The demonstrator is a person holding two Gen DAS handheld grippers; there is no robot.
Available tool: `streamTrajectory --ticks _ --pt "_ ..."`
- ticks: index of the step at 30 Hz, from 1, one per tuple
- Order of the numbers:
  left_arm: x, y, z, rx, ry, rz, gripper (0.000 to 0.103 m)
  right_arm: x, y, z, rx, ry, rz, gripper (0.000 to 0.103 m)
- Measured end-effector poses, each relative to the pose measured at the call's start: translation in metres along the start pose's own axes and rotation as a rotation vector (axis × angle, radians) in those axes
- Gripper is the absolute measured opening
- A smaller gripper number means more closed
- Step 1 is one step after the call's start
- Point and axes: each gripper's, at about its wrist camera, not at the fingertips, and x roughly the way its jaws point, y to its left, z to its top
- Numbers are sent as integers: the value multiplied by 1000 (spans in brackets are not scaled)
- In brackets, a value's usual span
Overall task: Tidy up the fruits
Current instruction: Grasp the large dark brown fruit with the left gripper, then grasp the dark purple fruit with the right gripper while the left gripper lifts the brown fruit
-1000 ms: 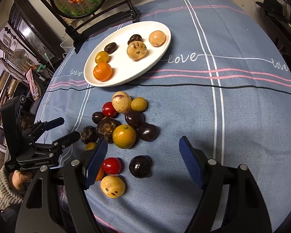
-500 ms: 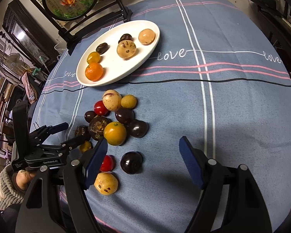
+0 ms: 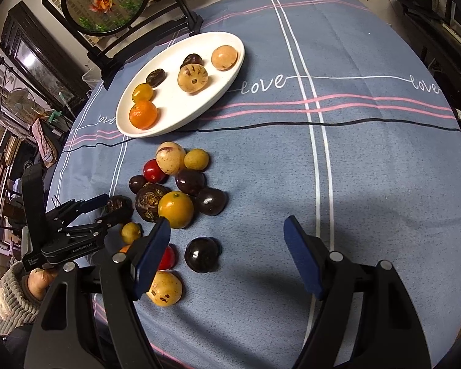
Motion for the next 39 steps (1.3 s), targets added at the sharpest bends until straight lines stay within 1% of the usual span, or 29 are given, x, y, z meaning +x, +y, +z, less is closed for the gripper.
streamTrajectory --ticks 6,8,10,12,14,19,22,23,26,28,30,32,34,36,37,39 --pt "-4 12 0 -63 -13 -29 64 2 -1 1 5 2 4 77" --pt "-4 12 -1 -67 -16 -33 62 2 -1 1 3 4 6 77" --pt "-6 11 -3 -69 -17 -41 58 3 0 1 0 5 7 77" --pt "-6 8 -3 -60 -18 -60 45 3 0 1 -1 7 8 77" --pt "-6 4 -4 -47 -19 -61 42 4 0 2 1 9 11 77" --pt "-8 0 -5 -36 -27 -49 42 4 0 3 -14 2 15 77" --pt "-11 2 -9 -33 -28 -31 42 5 4 3 -92 -39 -22 77" --pt "-12 5 -10 -39 -30 -26 42 10 6 2 -131 -40 -52 77" --pt "-16 15 -15 -68 -31 -10 42 23 5 2 -153 -20 -62 77" --pt "-18 22 -20 -90 -30 -12 42 30 5 2 -177 -23 -84 77" --pt "-19 26 -23 -96 -28 -16 42 39 9 1 -227 -17 -126 77" --pt "-18 25 -25 -90 -24 -9 42 46 12 -1 -272 -12 -140 76" --pt "-17 25 -26 -81 -27 -1 43 50 15 -2 -304 -15 -132 73" --pt "-17 22 -26 -67 -27 13 43 53 17 -2 -327 -16 -112 67" --pt "-17 22 -26 -68 -28 13 43 54 17 -1 -334 -14 -104 62" --pt "-17 23 -26 -76 -31 5 43 58 20 0 -354 -8 -95 59"
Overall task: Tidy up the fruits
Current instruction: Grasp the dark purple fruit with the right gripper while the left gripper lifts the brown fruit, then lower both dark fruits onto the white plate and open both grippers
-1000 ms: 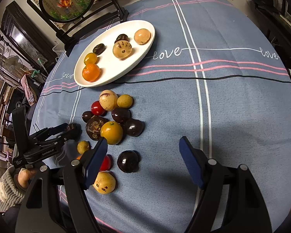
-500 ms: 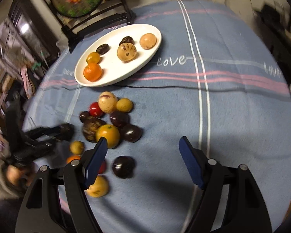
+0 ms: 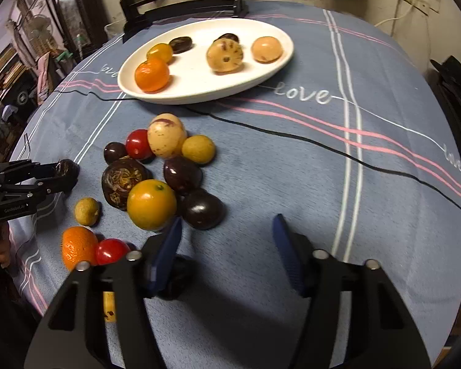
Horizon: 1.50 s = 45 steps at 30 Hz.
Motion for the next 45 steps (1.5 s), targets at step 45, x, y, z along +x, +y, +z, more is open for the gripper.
streamTrajectory --ticks 45 --pt "-14 -15 98 68 -130 -75 42 -30 -15 62 89 -113 81 30"
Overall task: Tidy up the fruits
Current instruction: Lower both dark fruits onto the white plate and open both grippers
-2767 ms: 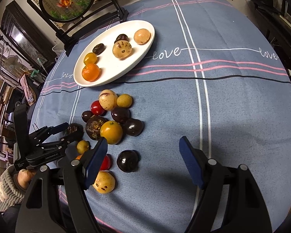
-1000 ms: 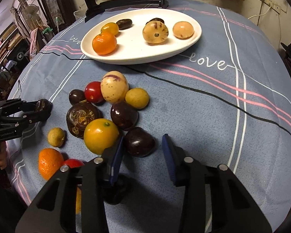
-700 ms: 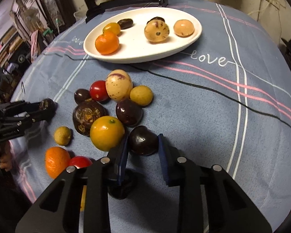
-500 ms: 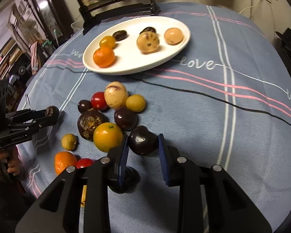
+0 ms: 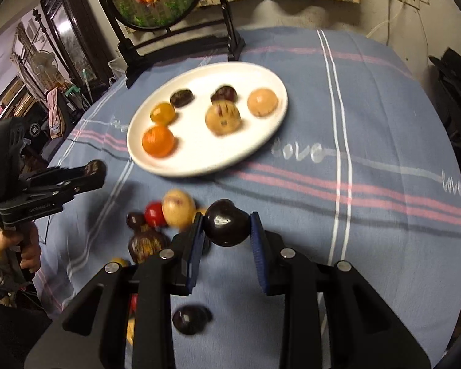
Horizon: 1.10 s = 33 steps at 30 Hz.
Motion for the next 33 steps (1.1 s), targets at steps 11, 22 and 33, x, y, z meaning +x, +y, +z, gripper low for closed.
streamTrajectory --ticks 11,22,33 --pt "65 -20 96 75 1 -33 42 58 16 63 -55 25 83 30" --pt "106 -7 107 28 40 -44 55 95 24 69 -50 98 88 32" --pt "37 7 76 -51 -29 -11 70 63 28 65 -68 10 29 70"
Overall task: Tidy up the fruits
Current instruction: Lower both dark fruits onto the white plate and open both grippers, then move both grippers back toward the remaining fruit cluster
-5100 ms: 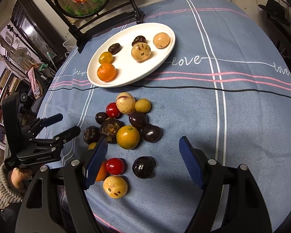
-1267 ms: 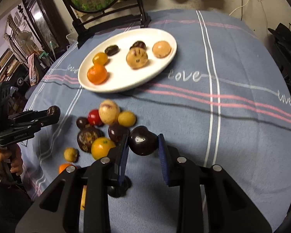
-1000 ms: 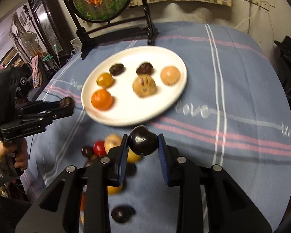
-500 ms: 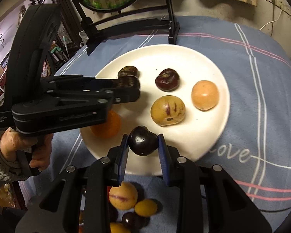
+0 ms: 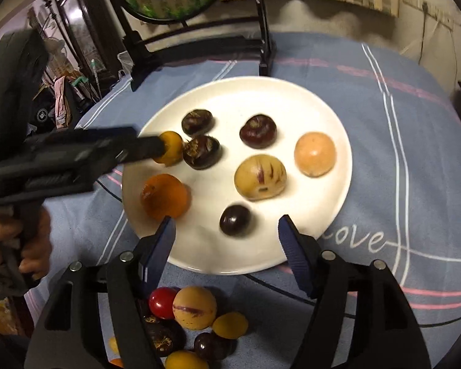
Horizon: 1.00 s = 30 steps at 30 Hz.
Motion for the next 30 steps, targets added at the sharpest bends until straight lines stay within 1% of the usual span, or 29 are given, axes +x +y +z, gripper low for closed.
streamTrajectory --ticks 4,7,9,11,13,14,15,16,18,19,20,21,22,26,30 --pt "-31 4 -34 -21 -3 32 75 -35 5 -5 1 -61 24 70" --pt "-49 8 -63 -43 11 44 78 -58 3 -22 38 -77 32 70" --pt "-58 11 -85 -68 31 47 79 -69 -1 -41 90 -70 40 70" --pt "-62 12 -103 -83 47 45 80 -78 -9 -69 169 -53 64 70" --pt "-64 10 -117 -87 64 44 80 -82 -15 -93 236 -17 98 70" --pt "-65 8 -125 -81 75 42 81 -81 -18 -103 259 19 100 70" --pt "-64 5 -130 -73 84 42 82 -83 -21 -108 279 37 84 70" --pt "-62 2 -134 -58 95 45 83 -88 -26 -111 309 31 73 70" --pt "-55 -8 -140 -6 117 71 84 -98 -30 -113 342 5 79 70" --pt "-52 -14 -141 26 122 84 84 -103 -29 -115 341 -3 73 71" --pt "-49 -18 -142 51 122 88 84 -106 -27 -117 333 -3 64 73" --pt "-47 -21 -142 66 123 87 84 -109 -25 -119 322 -1 53 76" --pt "-44 -25 -143 80 130 81 85 -112 -24 -120 316 -4 48 76" --pt "-28 -30 -140 112 151 79 85 -123 -30 -125 329 -24 30 76" --pt "-14 -33 -137 129 167 78 85 -125 -40 -130 363 -18 7 76"
